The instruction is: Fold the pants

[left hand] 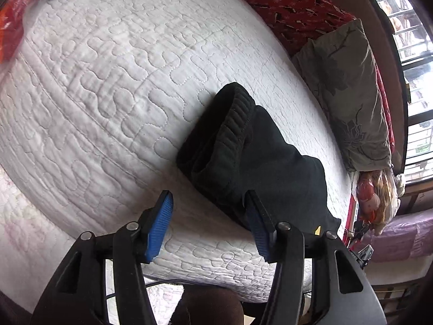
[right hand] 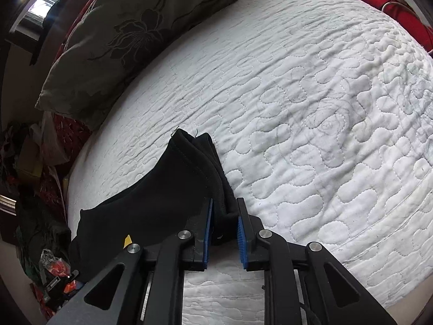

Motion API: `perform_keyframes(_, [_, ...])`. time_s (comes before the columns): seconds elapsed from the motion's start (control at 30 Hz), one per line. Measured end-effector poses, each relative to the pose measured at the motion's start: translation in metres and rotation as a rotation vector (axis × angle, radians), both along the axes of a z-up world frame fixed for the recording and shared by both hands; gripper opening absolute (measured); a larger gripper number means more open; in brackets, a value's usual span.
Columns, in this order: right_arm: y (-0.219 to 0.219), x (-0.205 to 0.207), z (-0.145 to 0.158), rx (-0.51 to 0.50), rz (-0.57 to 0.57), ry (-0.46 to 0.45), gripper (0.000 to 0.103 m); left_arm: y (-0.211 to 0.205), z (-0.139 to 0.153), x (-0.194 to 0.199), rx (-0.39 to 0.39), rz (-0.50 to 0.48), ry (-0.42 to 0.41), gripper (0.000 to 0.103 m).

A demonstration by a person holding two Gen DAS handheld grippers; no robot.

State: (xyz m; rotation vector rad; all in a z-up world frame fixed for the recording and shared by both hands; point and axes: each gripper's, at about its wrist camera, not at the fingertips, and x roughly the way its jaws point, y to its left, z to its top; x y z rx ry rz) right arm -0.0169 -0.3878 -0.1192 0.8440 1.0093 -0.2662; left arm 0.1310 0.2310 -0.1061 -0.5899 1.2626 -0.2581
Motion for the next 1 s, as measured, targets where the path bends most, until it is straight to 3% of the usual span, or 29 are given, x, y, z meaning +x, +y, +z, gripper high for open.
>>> perform_keyframes(0.13, [-0.009,-0.011,0.021,-0.027,-0.026,-0.071,0.022,0.012,0.028,0.005,0.028,0.023,-0.086,0.053])
perform_keyframes(0.2, [-0.012,-0.006,0.034,-0.046,-0.01,-0.117,0.033,0.004,0.038,0.024,0.083,-0.01,-0.106,0.055])
perform_keyframes(0.27, [-0.011,0.01,0.041,-0.068,0.028,-0.118,0.038,-0.01,0.039,0.049,0.129,-0.051,-0.094,0.056])
perform_keyframes(0.43, [0.001,0.047,0.033,-0.124,0.079,-0.074,0.038,-0.038,0.018,0.096,0.183,-0.114,0.0,0.056])
perform_keyframes(0.6, [0.005,0.062,0.02,-0.152,0.107,-0.018,0.038,-0.047,0.001,0.112,0.151,-0.148,0.049,0.056])
perform_keyframes(0.73, [0.007,0.068,0.017,-0.166,0.136,-0.002,0.038,-0.043,-0.005,0.116,0.11,-0.114,0.053,0.055])
perform_keyframes(0.77, [0.007,0.07,0.016,-0.176,0.145,0.0,0.034,-0.042,-0.002,0.116,0.104,-0.101,0.042,0.048])
perform_keyframes(0.8, [0.009,0.072,0.017,-0.192,0.152,0.002,0.03,-0.042,0.003,0.115,0.096,-0.089,0.026,0.029])
perform_keyframes(0.83, [0.01,0.073,0.018,-0.206,0.157,0.003,0.024,-0.041,0.007,0.117,0.086,-0.085,0.018,0.022])
perform_keyframes(0.87, [0.011,0.074,0.019,-0.213,0.162,0.004,0.016,-0.04,0.011,0.117,0.075,-0.075,0.011,0.018])
perform_keyframes(0.93, [0.015,0.078,0.021,-0.226,0.162,0.005,0.013,-0.033,0.023,0.112,0.052,-0.055,-0.034,0.014])
perform_keyframes(1.0, [0.013,0.075,0.034,-0.208,0.13,-0.053,0.009,-0.027,0.025,0.111,0.097,-0.033,-0.079,0.013])
